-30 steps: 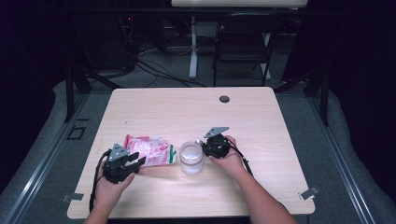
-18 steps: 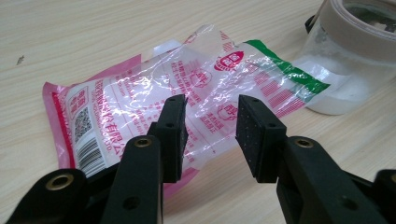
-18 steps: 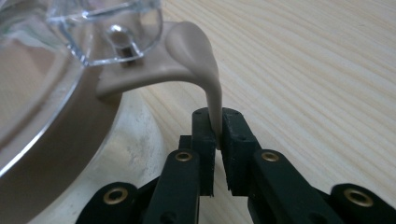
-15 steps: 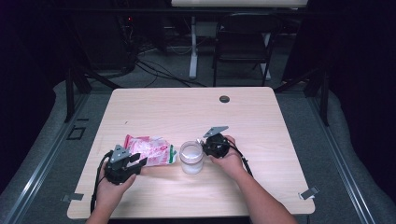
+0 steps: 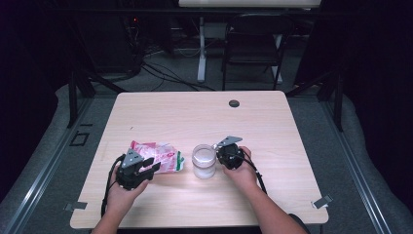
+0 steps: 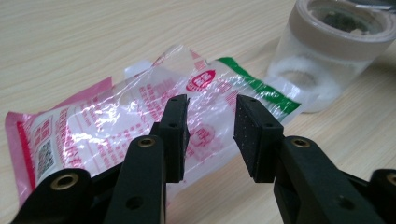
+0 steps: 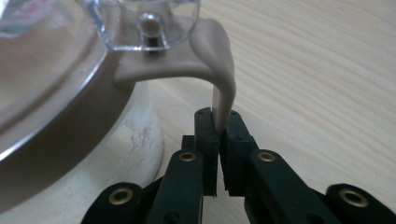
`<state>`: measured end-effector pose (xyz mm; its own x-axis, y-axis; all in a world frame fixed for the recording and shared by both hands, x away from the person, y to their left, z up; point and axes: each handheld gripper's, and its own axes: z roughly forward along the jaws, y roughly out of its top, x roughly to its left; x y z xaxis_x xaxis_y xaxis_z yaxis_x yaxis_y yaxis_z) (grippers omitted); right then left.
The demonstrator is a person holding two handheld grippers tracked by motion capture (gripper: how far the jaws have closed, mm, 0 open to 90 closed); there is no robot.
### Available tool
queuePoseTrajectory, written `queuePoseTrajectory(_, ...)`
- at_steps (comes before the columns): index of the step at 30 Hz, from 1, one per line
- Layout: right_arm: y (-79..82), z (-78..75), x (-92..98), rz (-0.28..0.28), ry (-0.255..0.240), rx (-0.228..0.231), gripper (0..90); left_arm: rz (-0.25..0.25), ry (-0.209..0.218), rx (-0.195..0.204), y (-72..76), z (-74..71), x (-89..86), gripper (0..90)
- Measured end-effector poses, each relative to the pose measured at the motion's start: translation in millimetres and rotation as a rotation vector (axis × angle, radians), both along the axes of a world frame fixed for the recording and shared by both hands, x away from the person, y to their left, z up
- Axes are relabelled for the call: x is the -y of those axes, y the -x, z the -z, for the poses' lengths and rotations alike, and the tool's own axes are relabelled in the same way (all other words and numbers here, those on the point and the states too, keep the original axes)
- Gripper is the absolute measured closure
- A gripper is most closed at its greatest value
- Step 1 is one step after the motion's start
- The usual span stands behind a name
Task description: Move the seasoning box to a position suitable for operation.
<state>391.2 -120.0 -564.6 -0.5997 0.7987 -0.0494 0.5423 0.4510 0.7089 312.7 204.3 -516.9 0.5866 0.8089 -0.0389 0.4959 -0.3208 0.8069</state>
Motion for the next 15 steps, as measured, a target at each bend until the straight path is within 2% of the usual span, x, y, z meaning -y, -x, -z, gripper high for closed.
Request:
queuePoseTrajectory(3, 8.6, -0.7, 2.9, 0.028, 0.013, 0.002, 86.5, 0.017, 0.006, 0.009, -3.5, -1.8, 6.1, 64.7)
queuePoseTrajectory(4, 10.8, 0.8, 2.6, 0.038, -0.006, 0.012, 86.4, 0.020, 0.012, 0.010, -4.8, -2.1, 8.5, 64.5)
queuePoseTrajectory(5, 13.4, -0.6, 4.3, 0.034, 0.015, 0.006, 86.2, 0.028, 0.007, 0.012, -6.0, -2.6, 9.8, 64.2)
queuePoseTrajectory(9, 25.6, -2.4, 7.4, 0.046, 0.039, 0.009, 84.9, 0.056, -0.004, 0.027, -11.8, -3.5, 21.6, 63.3)
queuePoseTrajectory(11, 31.1, -3.7, 9.8, 0.044, 0.034, 0.011, 84.0, 0.073, -0.009, 0.029, -13.0, -4.5, 28.4, 63.2)
queuePoseTrajectory(15, 43.1, -9.4, 16.5, 0.037, -0.011, 0.004, 81.8, 0.107, -0.032, 0.050, -14.4, -6.1, 42.2, 63.2)
